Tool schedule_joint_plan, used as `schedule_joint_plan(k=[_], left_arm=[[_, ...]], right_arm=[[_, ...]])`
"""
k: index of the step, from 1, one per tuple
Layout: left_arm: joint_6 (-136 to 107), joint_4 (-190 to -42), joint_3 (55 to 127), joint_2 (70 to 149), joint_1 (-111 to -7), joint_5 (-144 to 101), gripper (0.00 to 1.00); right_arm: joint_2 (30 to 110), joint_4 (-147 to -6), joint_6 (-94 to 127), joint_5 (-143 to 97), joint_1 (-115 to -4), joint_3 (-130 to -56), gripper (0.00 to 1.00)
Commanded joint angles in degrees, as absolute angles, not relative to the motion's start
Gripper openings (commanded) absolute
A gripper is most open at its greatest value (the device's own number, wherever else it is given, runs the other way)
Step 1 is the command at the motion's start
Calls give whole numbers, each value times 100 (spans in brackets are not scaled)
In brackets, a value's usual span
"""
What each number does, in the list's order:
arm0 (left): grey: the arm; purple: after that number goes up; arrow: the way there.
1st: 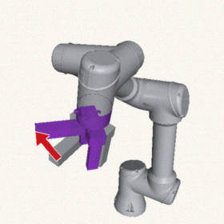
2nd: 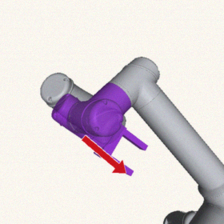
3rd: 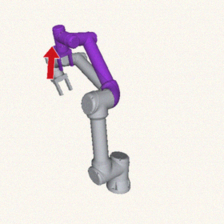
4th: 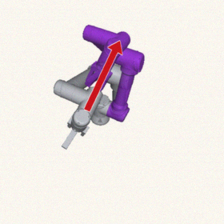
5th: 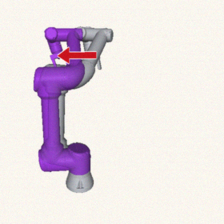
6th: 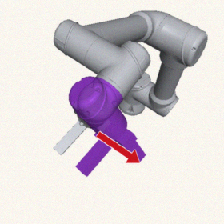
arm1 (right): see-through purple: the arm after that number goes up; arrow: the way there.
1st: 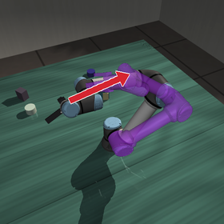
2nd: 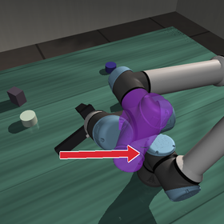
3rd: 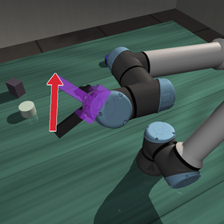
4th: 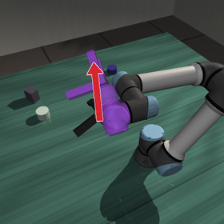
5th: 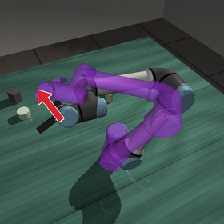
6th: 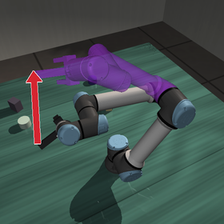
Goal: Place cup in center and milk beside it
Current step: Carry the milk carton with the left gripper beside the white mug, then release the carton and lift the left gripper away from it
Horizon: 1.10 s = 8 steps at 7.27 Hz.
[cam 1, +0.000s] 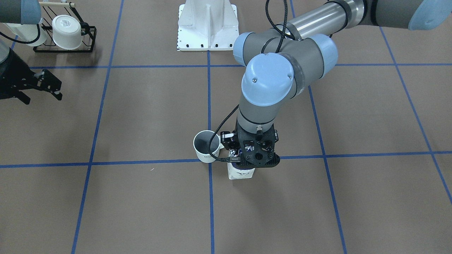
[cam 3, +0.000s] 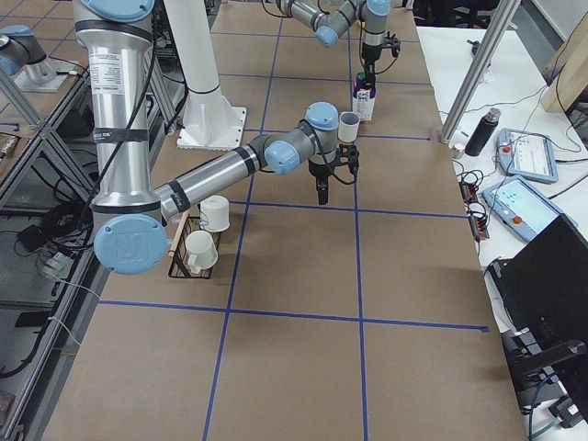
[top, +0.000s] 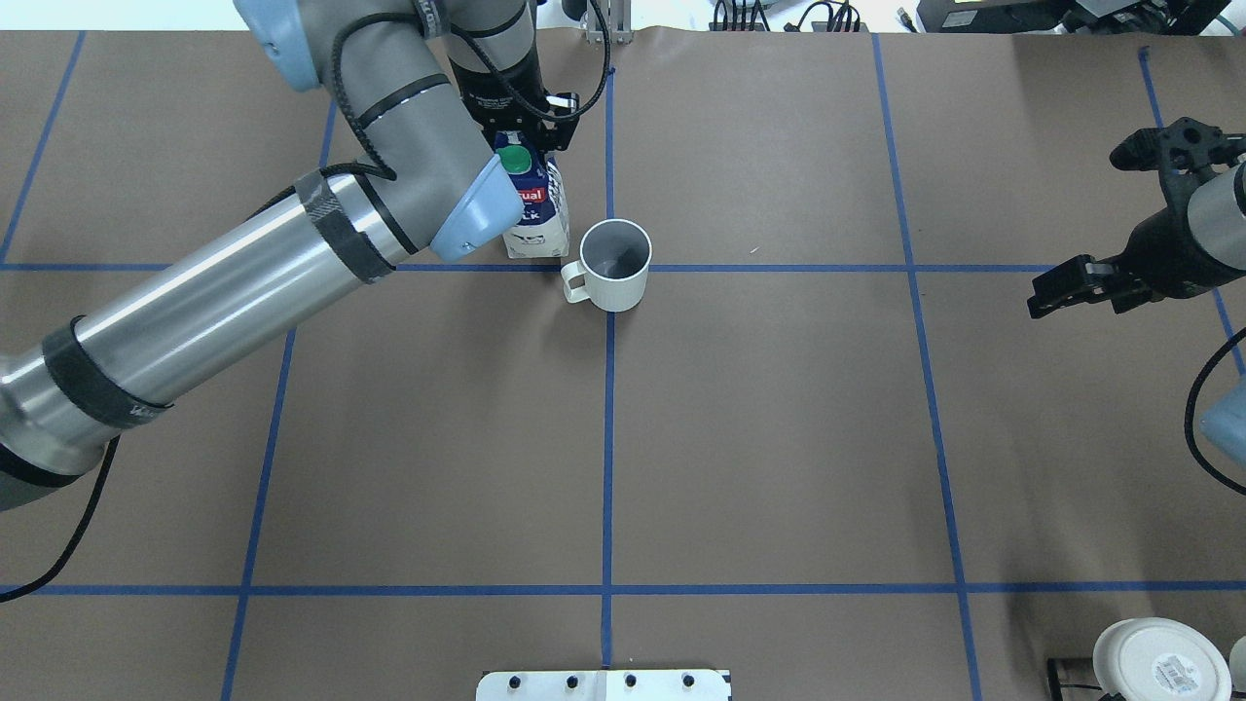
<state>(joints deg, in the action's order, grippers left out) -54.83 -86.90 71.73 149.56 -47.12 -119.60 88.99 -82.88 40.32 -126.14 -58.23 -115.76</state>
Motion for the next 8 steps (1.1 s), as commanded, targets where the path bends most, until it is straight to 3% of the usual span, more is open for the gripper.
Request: schedule_joint_plan(k=[1,2,4,7,8], left_arm=[[-5537,-8789,7014,15038,-4588,-11953,72],[-5528,-8789,7075,15038,-4614,-11962,98],[-5485,-8623,7659,14812,-5007,-12119,98],[-4678,-8007,10993,12140,-6036,-13173,98],[-4502,-8007,11735,11259,-6221,-13166,98]], right_arm=[[8912,-8288,4025,-12595,-5827,-11584,100],[8903,-8288,4025,-12595,-5827,-11601,100],[8886,-8288,4025,-12569,-5818,-11575,100],[8859,-8288,4025,-12568,-5862,-11575,100],[8859,-8288,4025,-12568,-5915,-11575,100]])
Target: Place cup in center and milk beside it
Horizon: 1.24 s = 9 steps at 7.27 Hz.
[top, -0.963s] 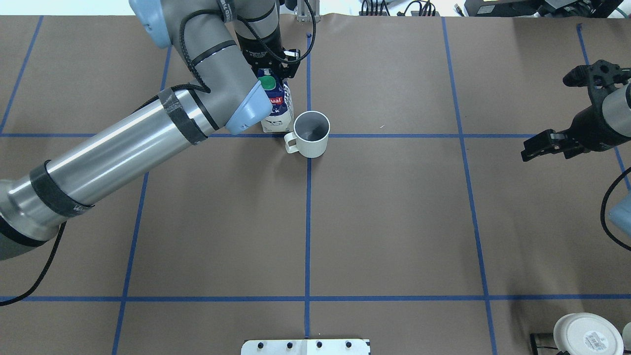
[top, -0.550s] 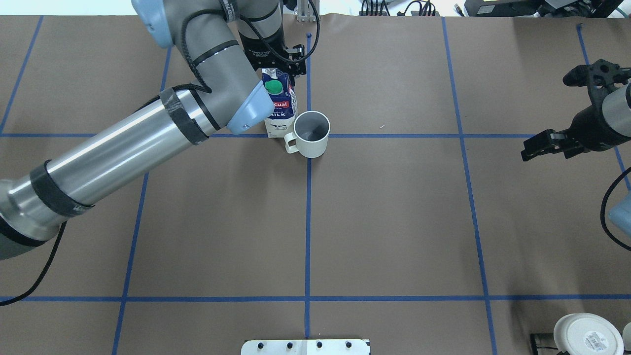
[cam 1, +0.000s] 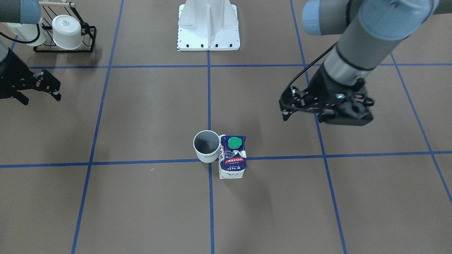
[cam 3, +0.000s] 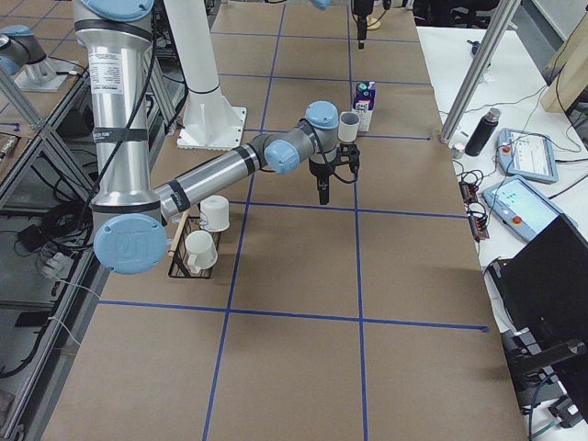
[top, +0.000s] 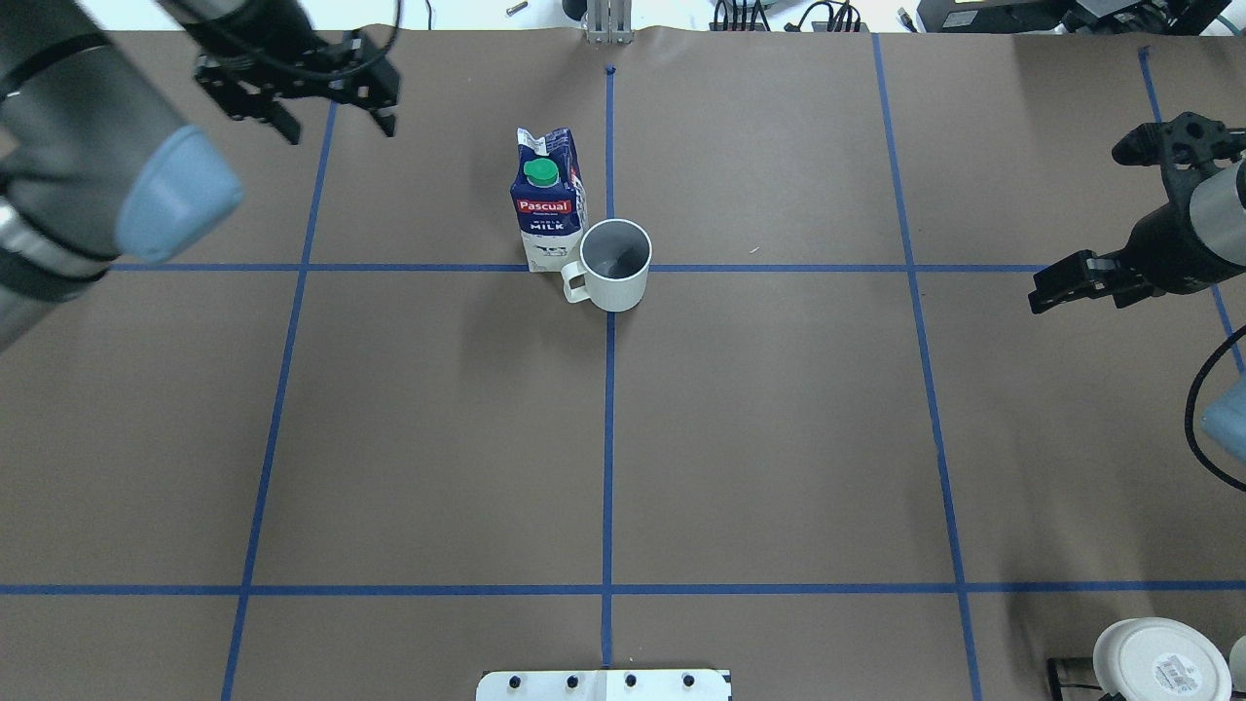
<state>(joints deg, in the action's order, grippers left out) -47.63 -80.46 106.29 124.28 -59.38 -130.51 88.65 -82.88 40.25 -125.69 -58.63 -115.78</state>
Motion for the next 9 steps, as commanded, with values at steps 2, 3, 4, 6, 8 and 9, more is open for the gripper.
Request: schedule_joint_plan(k=[2,3,4,6,8,9], left_arm=[[-2910,-8050,12417,9405,-6826,-13123,98],[-2509,-8103,12436,8969,-6899,-13105,98],[-2496,-8104,12402,8921,-7126,-13104,98],[-2601,-8104,12427,8956,-7076,-13113,98],[-2698,-8147,12218,9122,-6987,-12983,98],[-2777,-8130,12269,9262,-6944,-12886,98]], right_arm=[[8868,-8288,4025,-12568,-5959,-11593,100],[8912,-8288,4017,-12568,-6089,-11636,100],[9069,-8297,4008,-12577,-6334,-11715,100],[9465,-8306,3702,-12682,-6590,-12014,100],[9510,-8663,3413,-12735,-6732,-12103,100],[9423,-9023,2949,-12744,-6785,-12129,100]])
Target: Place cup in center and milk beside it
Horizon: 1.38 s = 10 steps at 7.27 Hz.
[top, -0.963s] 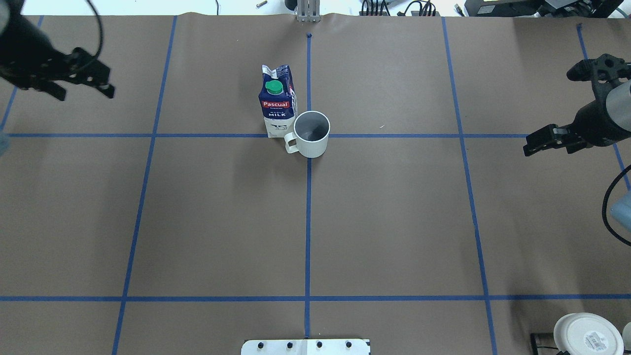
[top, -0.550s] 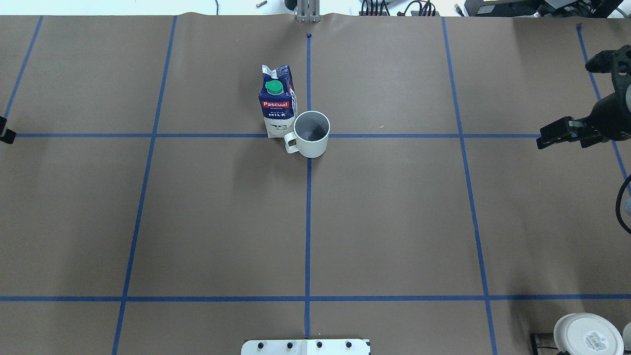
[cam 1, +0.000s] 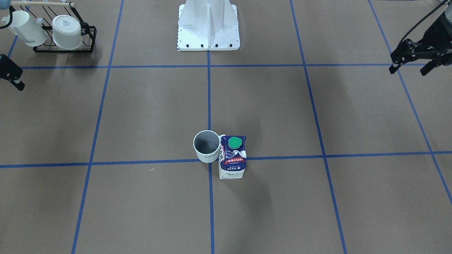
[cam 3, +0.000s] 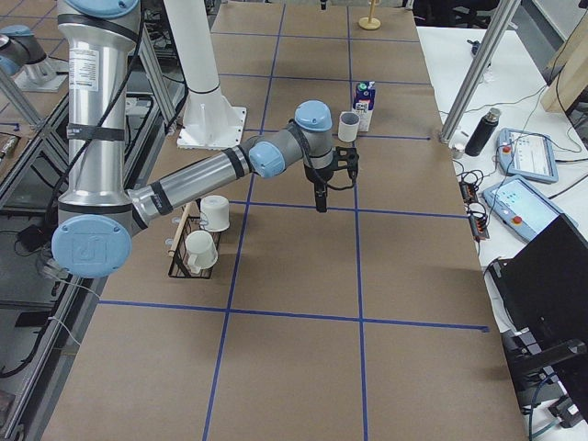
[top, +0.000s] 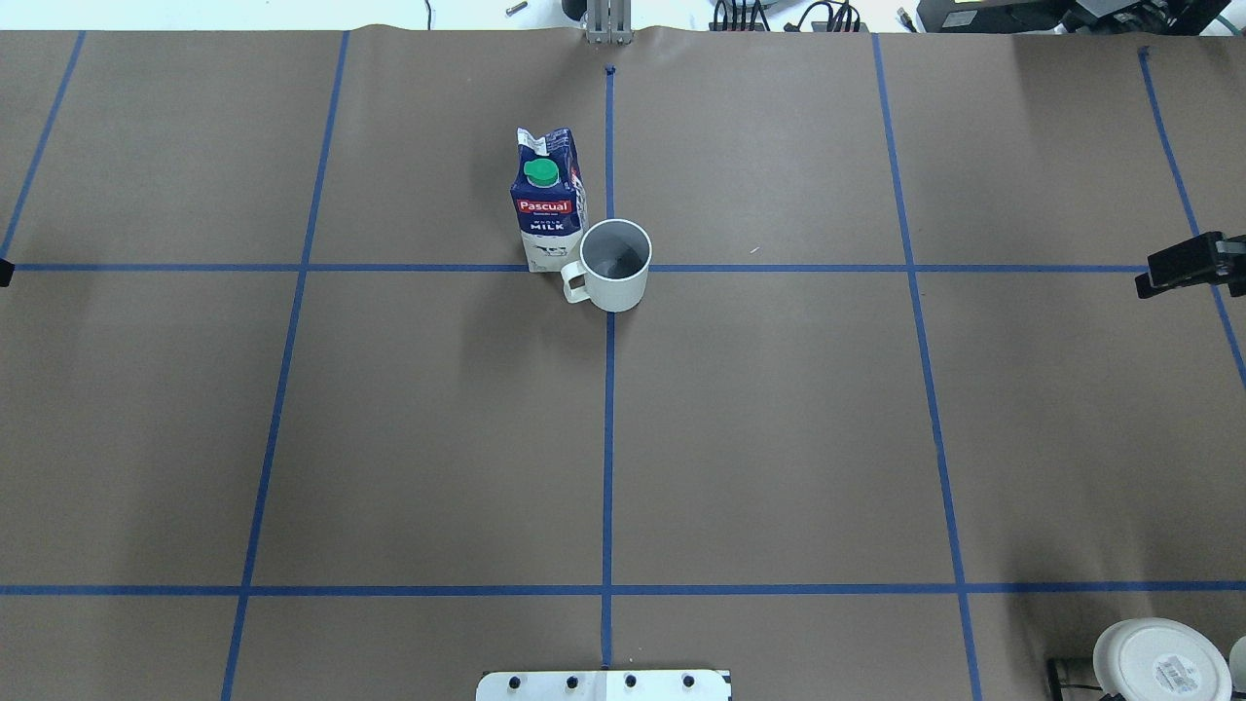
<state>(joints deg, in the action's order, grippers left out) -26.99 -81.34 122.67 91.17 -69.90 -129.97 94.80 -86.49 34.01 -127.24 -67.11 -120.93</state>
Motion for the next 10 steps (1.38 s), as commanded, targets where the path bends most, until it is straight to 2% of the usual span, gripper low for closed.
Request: schedule_joint_plan(k=[1,3,10], left_arm=[[-3073,-8139,12339,9307,-6787,-12893,98],[-4006,-8121,12455,9466,-5954,-12537,98],[-4087,-8139,12638,9422,-5862,-12454,98]], right_arm=[[9431,-9070,2927,-12744,-6776,-12146,100],[9439,-9070,2935,-12875,-6776,-12182,100],[9448,-9027,2988,-12955,-6768,-12217,100]])
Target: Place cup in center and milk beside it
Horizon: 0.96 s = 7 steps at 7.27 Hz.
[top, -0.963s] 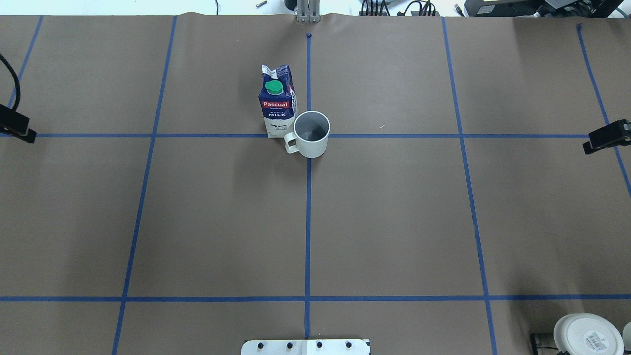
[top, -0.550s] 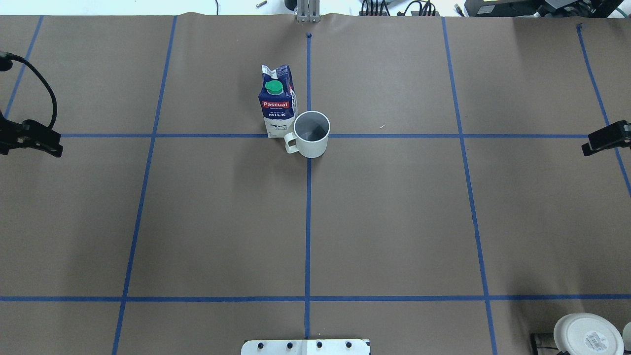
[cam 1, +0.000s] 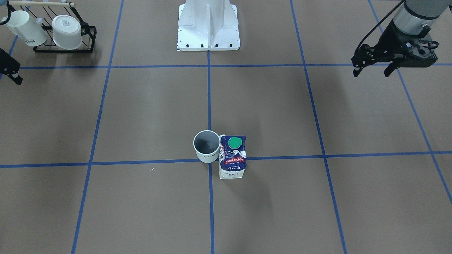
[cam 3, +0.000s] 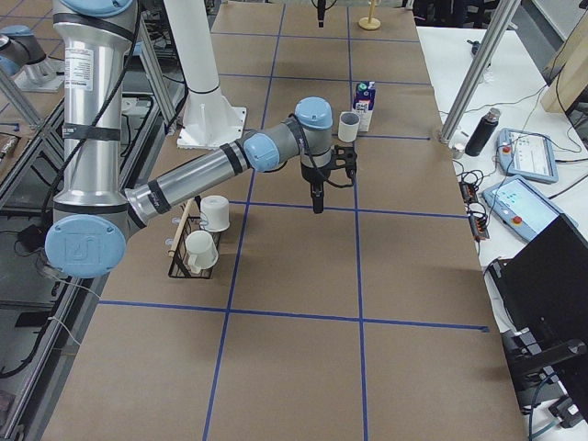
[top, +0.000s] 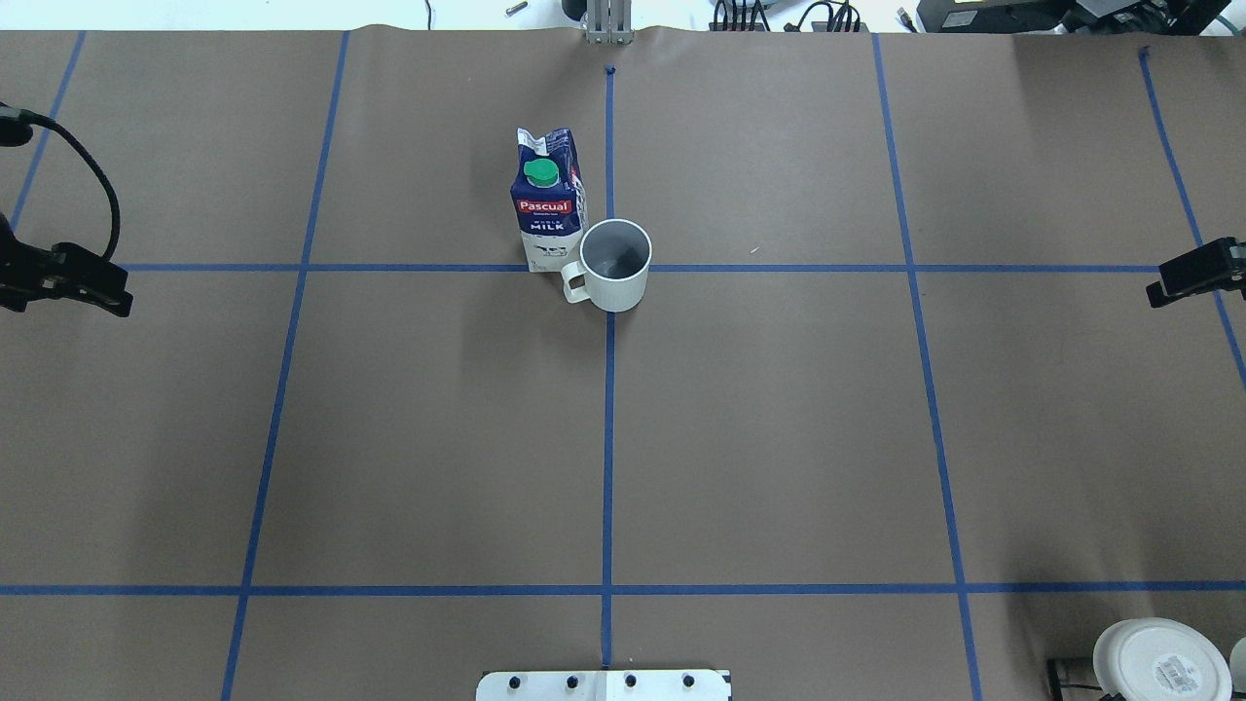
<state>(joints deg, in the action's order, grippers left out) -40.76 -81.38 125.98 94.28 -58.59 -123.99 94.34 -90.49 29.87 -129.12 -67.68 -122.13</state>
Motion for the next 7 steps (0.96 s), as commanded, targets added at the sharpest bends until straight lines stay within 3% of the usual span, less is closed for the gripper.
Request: schedule_joint_plan(k=[1,7], left_arm=[[-4087,-8139,12639,9431,-5862,-12454,98],[-4069,-8200,12489,9544,-5871,-12445,98]], right_arm=[[9457,-9018,2988,-13033,-6768,-12208,100],[9439,-9053,2988,-13465,-6768,-12191,100]])
